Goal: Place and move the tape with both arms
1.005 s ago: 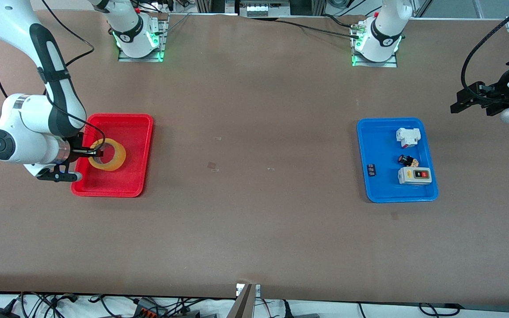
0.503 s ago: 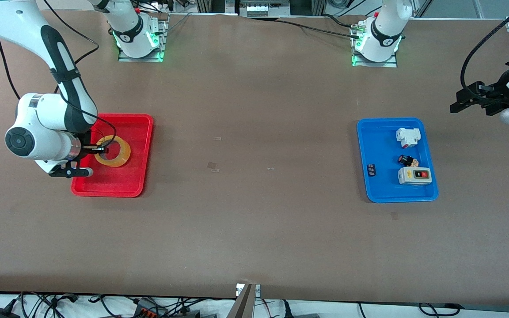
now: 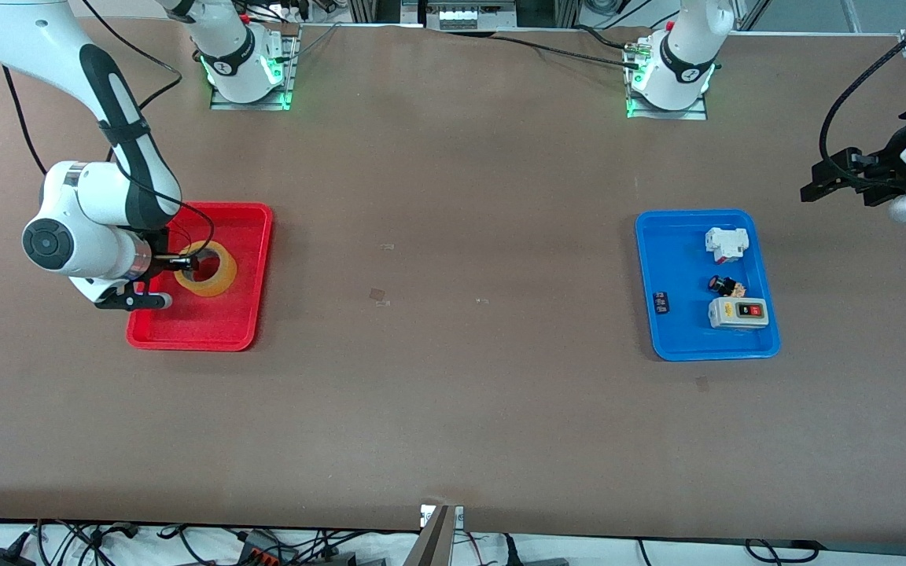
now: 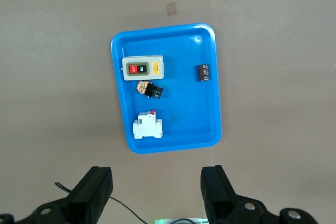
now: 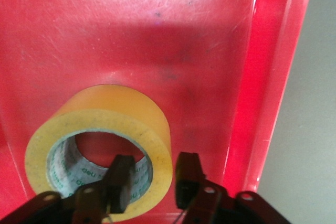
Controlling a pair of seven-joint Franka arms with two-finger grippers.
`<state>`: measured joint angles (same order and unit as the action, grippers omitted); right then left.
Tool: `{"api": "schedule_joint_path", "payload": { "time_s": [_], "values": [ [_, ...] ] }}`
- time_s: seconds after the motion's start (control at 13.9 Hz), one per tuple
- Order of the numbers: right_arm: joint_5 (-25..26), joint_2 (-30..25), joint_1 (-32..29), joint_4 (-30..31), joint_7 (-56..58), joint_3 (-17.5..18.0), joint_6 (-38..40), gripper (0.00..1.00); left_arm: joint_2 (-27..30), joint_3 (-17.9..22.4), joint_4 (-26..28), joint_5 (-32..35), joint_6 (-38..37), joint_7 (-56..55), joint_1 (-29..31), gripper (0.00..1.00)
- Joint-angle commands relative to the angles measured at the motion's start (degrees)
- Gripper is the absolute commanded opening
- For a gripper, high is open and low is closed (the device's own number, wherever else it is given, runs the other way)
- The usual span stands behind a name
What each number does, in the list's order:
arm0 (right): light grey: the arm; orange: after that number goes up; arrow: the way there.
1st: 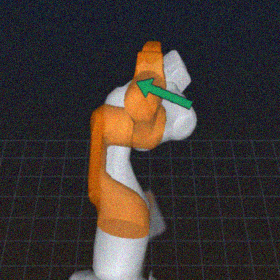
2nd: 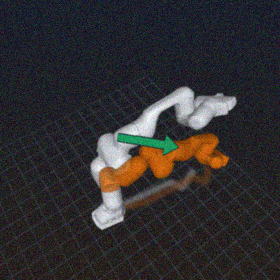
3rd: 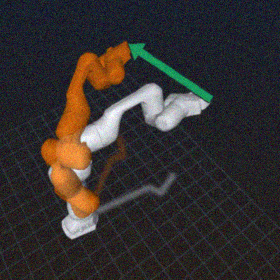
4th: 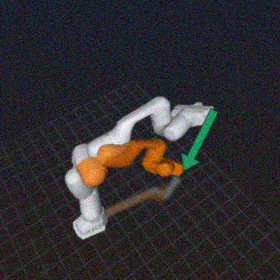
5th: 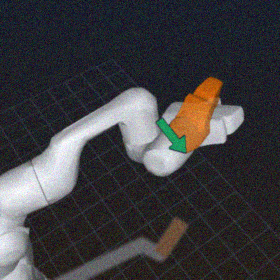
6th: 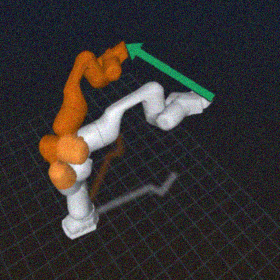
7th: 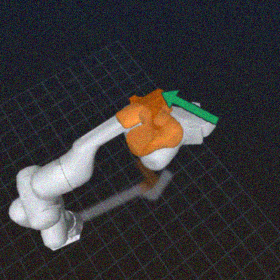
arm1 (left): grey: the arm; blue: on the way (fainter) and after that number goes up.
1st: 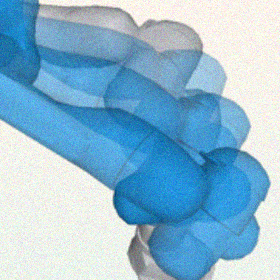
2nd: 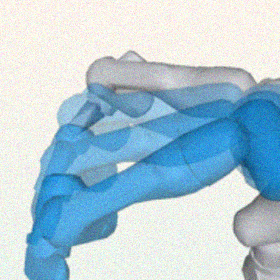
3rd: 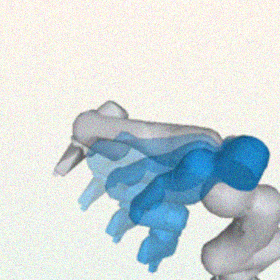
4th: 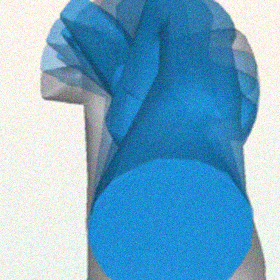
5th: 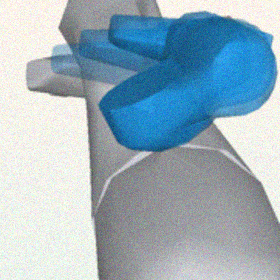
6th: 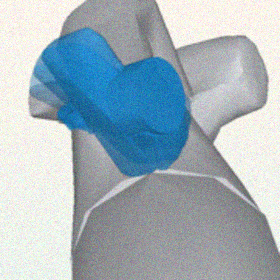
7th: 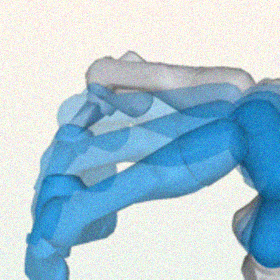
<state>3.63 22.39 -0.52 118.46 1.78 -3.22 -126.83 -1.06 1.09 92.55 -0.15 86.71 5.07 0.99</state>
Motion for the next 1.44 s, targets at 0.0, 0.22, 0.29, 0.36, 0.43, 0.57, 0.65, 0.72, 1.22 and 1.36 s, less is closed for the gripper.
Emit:
{"api": "schedule_joint_path", "payload": {
  "time_s": [0.0, 0.22, 0.29, 0.36, 0.43, 0.57, 0.65, 0.72, 1.22, 1.36],
  "values": [
    [0.77, -4.19, -0.36, -0.85, 0.42, 0.32, 2.18, 1.0, 0.01, 0.06, -0.53, -0.46, -0.84, -0.23, 0.07, 1.0],
    [0.77, -5.08, 1.13, -14.17, -0.02, 0.84, 17.08, 1.0, 0.01, -0.03, -0.53, -0.46, -0.92, -0.32, -0.02, 1.0],
    [0.68, -4.73, 1.22, -20.31, 0.16, 0.85, 22.88, 1.0, 0.01, -0.03, -0.53, -0.46, -1.1, -0.24, -0.02, 1.0],
    [0.42, -4.38, 1.14, -25.77, 0.51, 0.85, 27.81, 1.0, 0.01, -0.03, -0.53, -0.46, -1.19, -0.23, -0.02, 1.0],
    [-0.28, -4.29, 0.96, -30.78, 0.68, 0.93, 31.95, 1.0, 0.01, -0.03, -0.53, -0.46, -1.19, -0.23, 0.07, 1.0],
    [-0.55, -4.29, 1.05, -37.75, 0.6, 1.02, 38.65, 1.0, -0.08, 0.06, -0.53, -0.29, -1.1, -0.23, 0.07, 1.0],
    [-0.55, -4.29, 1.22, -40.39, 0.6, 1.02, 40.5, 1.0, -0.34, 0.06, -0.53, -0.29, -1.1, -0.23, 0.16, 1.0],
    [-0.55, -4.46, 1.92, -41.98, 0.51, 1.02, 41.3, 1.0, -0.34, 0.06, -0.53, -0.29, -1.1, -0.23, 0.16, 1.0],
    [-6.88, -4.99, 2.1, -44.72, -0.37, 0.41, 40.78, 1.0, -0.25, 0.06, -0.61, -0.2, -1.28, -0.23, 0.25, 1.0],
    [-5.92, -5.78, 2.72, -44.54, -0.37, 0.14, 39.82, 1.0, -0.25, 0.06, -0.7, -0.2, -1.28, -0.23, 0.25, 1.0]
  ]
}}
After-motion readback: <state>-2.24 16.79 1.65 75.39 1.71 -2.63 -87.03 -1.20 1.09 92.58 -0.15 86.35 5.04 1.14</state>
